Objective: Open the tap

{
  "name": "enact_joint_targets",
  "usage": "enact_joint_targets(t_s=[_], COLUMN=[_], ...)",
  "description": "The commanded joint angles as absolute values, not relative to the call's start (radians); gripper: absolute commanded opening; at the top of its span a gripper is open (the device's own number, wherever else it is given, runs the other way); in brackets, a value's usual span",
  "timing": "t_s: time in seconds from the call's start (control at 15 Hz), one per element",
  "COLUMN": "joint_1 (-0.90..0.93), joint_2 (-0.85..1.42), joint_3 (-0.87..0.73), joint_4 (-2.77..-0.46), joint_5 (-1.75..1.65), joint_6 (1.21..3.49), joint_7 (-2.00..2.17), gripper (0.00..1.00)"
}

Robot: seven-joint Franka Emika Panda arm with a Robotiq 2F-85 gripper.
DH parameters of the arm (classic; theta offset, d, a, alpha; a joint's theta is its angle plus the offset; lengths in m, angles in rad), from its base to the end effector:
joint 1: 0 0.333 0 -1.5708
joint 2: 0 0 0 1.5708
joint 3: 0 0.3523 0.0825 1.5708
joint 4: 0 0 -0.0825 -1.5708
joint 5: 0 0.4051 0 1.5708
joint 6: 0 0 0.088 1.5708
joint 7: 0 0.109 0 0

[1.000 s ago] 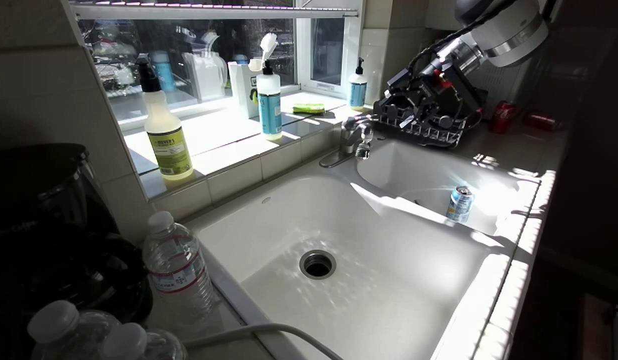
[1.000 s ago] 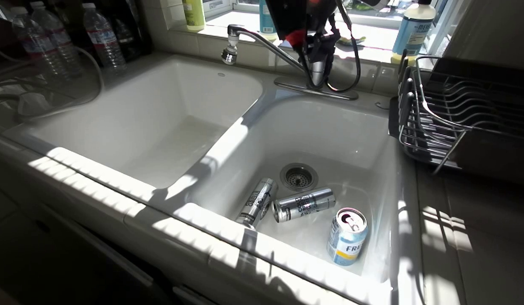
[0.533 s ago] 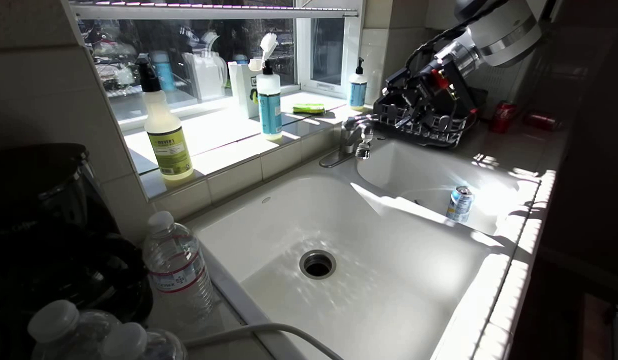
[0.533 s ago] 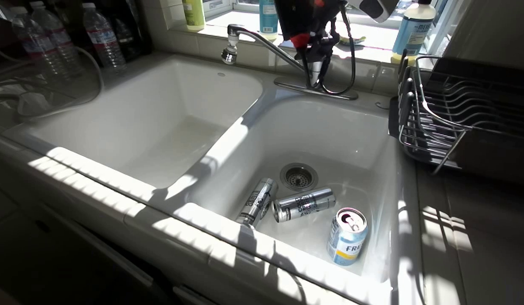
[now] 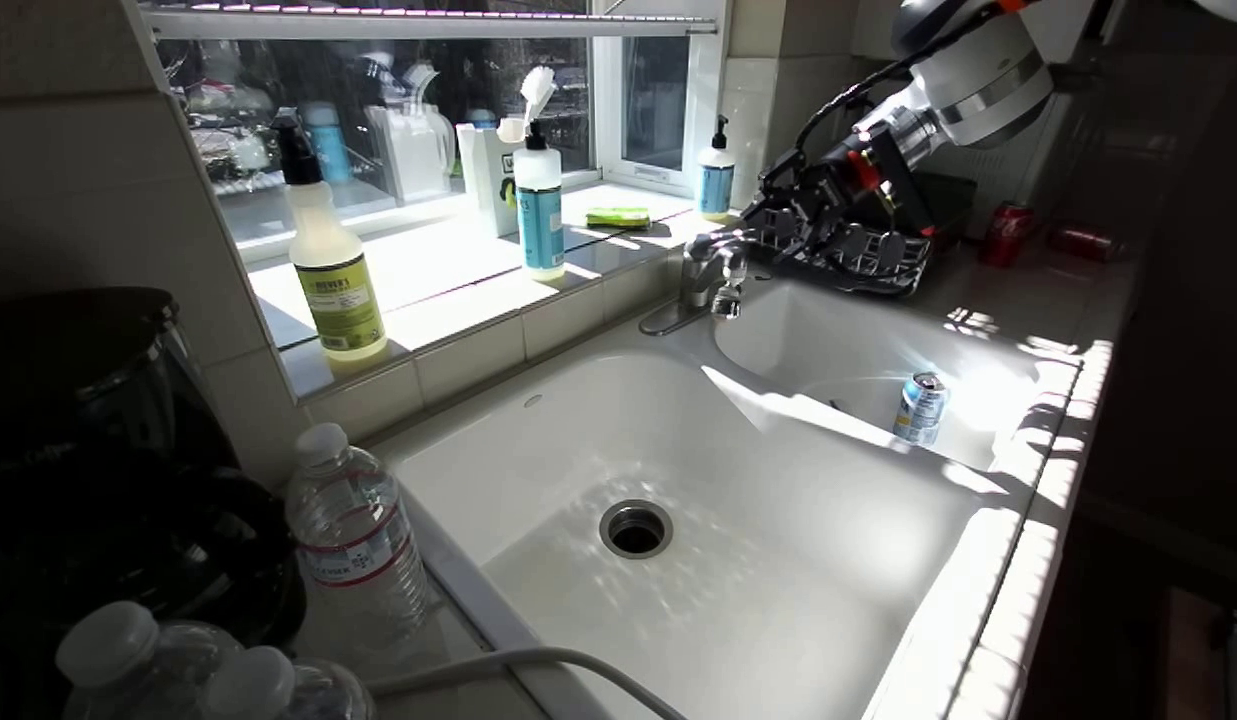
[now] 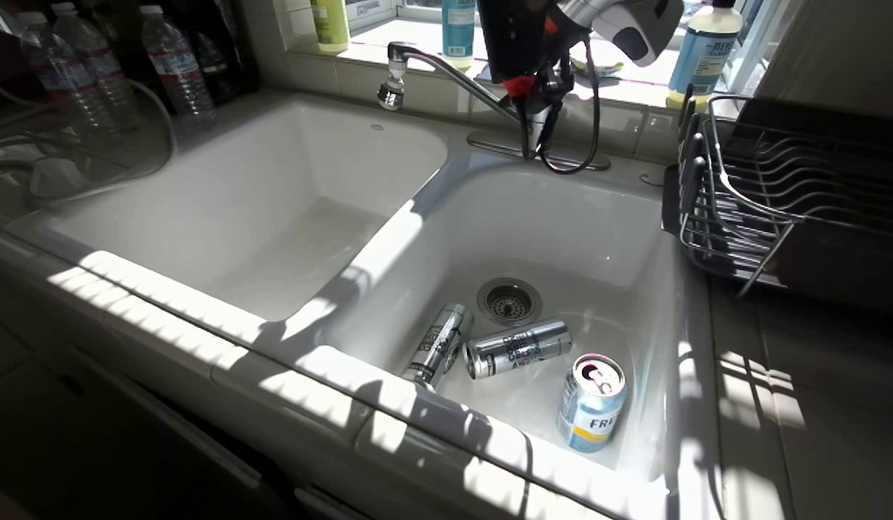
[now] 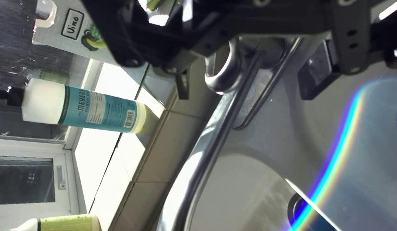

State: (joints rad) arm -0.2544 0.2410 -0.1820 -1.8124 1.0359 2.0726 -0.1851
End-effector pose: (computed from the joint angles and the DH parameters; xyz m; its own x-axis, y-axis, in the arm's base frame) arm 0.6237 -0.2306 0.4568 0.7305 -0.6823 -0.0290 -0.4601 -0.4604 -0.7592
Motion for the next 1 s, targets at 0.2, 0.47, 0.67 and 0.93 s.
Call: enact_joint_targets(t_s=[0.2,0.47,0.67,0.93], joint_1=[-0.270,-0.269,-0.269,-0.266], joint_2=[0.318,0.344,0.354,0.355], joint_3=[-0.169,-0.163,-0.159,-0.158], joint_4=[-1.731,-1.702,-1.686,-1.675], joint_5=[1.099,1.114,1.119,1.111], joint_6=[2.043,2.050,2.054,2.060], joint_7=[-0.199,-0.198,-0.193,-0.184], gripper=[0.73,0.70,0.57,0.24])
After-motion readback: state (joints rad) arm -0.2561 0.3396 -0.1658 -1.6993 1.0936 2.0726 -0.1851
